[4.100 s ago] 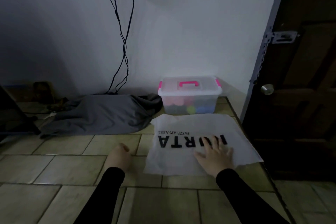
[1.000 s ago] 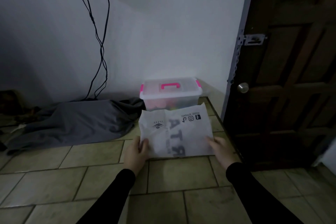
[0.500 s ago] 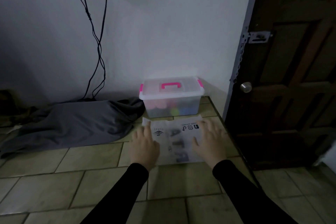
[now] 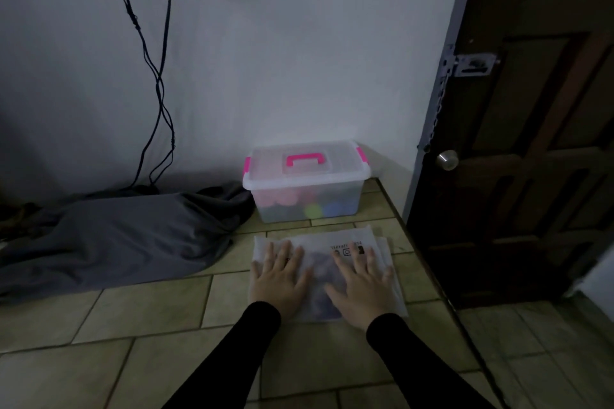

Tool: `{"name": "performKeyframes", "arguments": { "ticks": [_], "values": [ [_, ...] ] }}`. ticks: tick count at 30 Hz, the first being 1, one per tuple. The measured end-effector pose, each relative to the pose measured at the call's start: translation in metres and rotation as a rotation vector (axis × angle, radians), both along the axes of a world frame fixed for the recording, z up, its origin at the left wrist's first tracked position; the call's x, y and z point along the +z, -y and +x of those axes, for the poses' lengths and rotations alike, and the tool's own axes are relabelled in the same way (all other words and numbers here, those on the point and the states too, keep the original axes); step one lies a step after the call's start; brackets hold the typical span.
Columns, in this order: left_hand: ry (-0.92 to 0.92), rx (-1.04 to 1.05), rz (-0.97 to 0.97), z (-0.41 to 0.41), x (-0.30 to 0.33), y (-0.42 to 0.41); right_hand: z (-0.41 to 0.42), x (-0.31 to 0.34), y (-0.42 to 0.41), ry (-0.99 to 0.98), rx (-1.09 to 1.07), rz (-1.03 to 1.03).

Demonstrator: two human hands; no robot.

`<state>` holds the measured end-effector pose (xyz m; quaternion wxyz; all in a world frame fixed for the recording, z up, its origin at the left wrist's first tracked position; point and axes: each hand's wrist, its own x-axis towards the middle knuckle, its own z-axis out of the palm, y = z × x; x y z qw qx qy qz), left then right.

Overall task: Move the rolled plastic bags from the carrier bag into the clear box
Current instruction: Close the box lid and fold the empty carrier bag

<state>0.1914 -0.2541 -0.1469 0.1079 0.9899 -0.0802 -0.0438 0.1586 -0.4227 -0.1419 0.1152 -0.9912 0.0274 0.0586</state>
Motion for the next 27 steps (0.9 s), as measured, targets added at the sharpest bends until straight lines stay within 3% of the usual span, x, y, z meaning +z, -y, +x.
{"name": "performKeyframes", "arguments": {
  "ticks": [8,17,20,22,25,27],
  "values": [
    [0.142,-0.032,0.138,0.009,0.012,-0.004,0.007,-0.002,-0.001,-0.033,-0.021,0.003],
    [0.162,-0.026,0.076,-0.005,0.012,-0.009,0.007,0.002,0.019,-0.029,0.139,-0.003],
    [0.119,-0.017,0.149,-0.006,0.02,-0.015,0.005,0.005,0.024,-0.032,0.196,0.058],
    [0.079,0.006,0.152,-0.008,0.027,-0.02,0.004,0.01,0.031,-0.004,0.203,0.389],
    [0.018,0.02,0.108,-0.013,0.03,-0.03,-0.008,0.022,0.033,0.077,0.034,1.141],
    [0.016,0.045,0.096,-0.017,0.037,-0.033,-0.015,0.036,0.039,0.095,-0.072,1.336]
  ]
}}
